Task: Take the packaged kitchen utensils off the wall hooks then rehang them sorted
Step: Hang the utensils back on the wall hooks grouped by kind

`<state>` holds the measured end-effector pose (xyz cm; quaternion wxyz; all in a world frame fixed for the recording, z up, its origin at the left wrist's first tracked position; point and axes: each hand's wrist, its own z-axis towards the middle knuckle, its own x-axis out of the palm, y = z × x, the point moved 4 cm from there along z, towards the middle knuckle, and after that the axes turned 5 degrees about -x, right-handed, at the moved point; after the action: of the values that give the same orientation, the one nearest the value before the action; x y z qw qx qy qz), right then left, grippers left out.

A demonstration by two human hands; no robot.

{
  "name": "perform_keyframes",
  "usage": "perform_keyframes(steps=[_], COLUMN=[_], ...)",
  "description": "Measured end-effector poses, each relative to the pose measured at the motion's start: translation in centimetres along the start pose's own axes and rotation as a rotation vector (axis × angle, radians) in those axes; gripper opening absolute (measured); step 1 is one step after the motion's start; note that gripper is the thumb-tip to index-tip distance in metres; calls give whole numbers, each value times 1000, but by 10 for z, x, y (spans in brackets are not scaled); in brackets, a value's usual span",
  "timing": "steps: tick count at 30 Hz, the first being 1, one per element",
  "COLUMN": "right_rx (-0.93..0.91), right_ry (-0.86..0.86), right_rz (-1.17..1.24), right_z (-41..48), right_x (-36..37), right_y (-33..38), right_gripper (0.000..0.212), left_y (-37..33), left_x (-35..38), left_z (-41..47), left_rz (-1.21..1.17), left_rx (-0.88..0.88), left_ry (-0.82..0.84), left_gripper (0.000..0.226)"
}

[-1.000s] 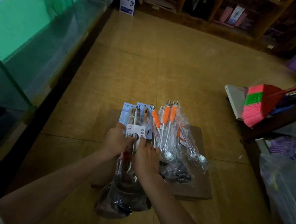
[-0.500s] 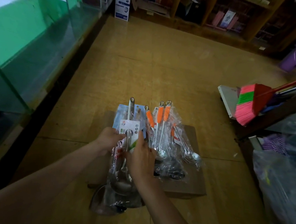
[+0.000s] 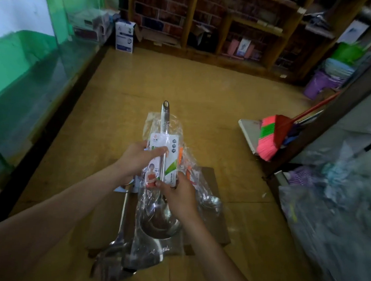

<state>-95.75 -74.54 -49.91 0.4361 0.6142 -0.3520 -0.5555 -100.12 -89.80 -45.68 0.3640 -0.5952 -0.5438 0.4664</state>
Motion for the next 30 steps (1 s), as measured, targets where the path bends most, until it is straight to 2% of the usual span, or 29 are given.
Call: perform_keyframes(steps=[3,8,11,16,24,30], right_rx=[-54,-115,-132,-136,-111,-27], right_ry=[-110,-373,-534,-801,-1232,-1420], right_rz=[5,-47,-130,-217,-255,-296], right_z=[-16,-78,-139,-271,-505,-664], right_x=[-55,-180,-260,-380,-520,-577], right_y=[18,36,43,55,57,46], right_gripper=[24,21,22,12,13,17], left_y=[-52,-133,-171,-222,-261,-247], left_x=[42,156,237,366,544,639], left_z=[-18,-76,-131,-248,-472,-617], left_rz=[61,109,123,131,119,132], left_rx=[128,254,350,522,667,713], left_ry=[64,240,399,570,887,1103], left_gripper=[22,26,26,18,21,21])
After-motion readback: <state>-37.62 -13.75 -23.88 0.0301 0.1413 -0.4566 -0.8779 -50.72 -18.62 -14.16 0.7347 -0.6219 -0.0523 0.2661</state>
